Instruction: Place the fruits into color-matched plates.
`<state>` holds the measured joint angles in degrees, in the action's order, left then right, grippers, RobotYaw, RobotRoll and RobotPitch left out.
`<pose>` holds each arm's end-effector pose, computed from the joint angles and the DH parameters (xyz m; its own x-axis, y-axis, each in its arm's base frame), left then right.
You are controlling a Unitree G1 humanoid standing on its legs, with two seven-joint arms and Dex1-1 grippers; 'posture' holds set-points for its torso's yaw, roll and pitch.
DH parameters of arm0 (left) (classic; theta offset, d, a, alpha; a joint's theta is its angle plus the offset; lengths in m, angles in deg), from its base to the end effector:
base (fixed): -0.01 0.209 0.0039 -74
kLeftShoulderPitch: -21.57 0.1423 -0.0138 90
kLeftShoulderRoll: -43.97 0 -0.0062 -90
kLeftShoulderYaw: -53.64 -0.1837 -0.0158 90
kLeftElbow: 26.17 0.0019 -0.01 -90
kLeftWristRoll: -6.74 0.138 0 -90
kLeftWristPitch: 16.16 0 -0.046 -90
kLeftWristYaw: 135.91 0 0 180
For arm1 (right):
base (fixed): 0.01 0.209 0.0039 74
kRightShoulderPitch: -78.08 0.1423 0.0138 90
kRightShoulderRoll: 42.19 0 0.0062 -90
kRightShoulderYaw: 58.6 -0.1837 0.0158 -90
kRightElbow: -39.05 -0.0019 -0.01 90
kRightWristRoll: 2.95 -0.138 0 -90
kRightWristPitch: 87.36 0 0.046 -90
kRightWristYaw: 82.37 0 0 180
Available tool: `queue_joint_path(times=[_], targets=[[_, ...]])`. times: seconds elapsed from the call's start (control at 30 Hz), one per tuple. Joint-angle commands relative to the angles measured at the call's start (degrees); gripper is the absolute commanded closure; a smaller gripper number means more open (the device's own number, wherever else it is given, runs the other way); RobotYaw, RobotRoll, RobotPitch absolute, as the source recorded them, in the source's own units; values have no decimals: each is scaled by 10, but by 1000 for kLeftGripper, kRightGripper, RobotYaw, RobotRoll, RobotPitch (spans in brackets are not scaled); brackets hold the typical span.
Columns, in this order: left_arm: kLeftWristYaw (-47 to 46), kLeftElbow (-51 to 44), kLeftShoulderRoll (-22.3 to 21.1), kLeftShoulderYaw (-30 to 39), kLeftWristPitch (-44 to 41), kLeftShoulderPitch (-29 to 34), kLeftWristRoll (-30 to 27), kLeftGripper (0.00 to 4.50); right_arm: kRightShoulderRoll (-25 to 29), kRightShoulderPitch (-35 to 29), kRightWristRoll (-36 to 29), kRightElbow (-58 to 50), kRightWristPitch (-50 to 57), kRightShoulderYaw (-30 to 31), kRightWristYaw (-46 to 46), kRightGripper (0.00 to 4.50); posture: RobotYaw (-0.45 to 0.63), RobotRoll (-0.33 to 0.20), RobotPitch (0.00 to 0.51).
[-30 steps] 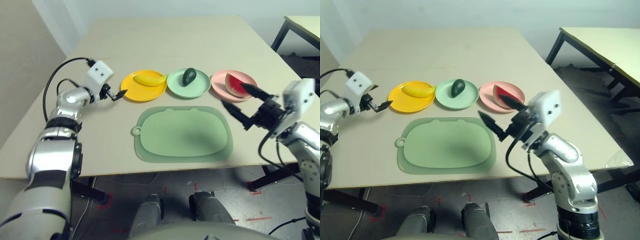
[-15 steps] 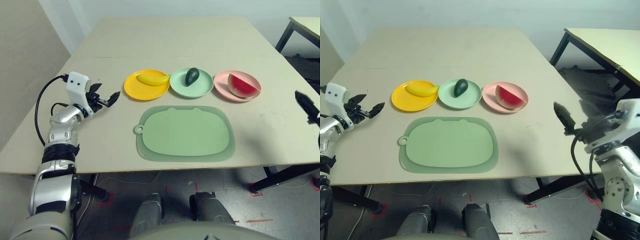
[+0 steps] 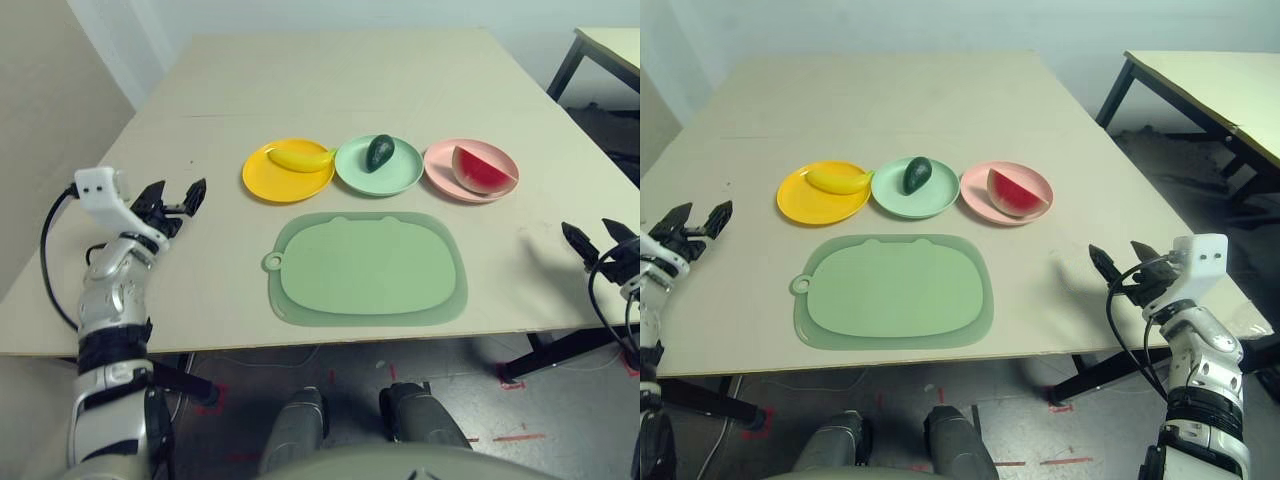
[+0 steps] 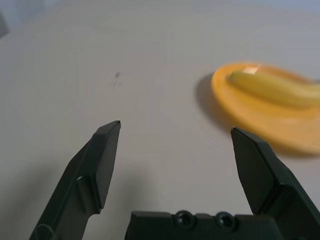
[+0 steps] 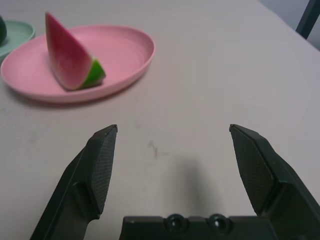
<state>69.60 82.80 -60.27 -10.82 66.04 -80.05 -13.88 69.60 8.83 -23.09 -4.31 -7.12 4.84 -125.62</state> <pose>0.2159 0.3338 0.0918 0.9980 0.0451 -0.0453 -0.0453 0.9990 -0.0027 0.2191 -0.3764 0.0871 0.9963 0.0861 -0.0052 -0.0863 0.9952 -0.0456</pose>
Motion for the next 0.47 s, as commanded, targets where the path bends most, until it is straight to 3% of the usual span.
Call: queue_joint_path(times=[0.03,0.27,0.47], targets=[[-20,-42,5,-1,13,39,18,7,-10,23,14,40,-23,17,0,0,27,0,126],[-29,-86,2,-7,0,53,16,7,-22,65,20,101,-54,27,7,0,87,0,125],[-25,-58,1,-8,-3,25,11,7,-26,51,13,87,-62,22,6,0,36,0,132]])
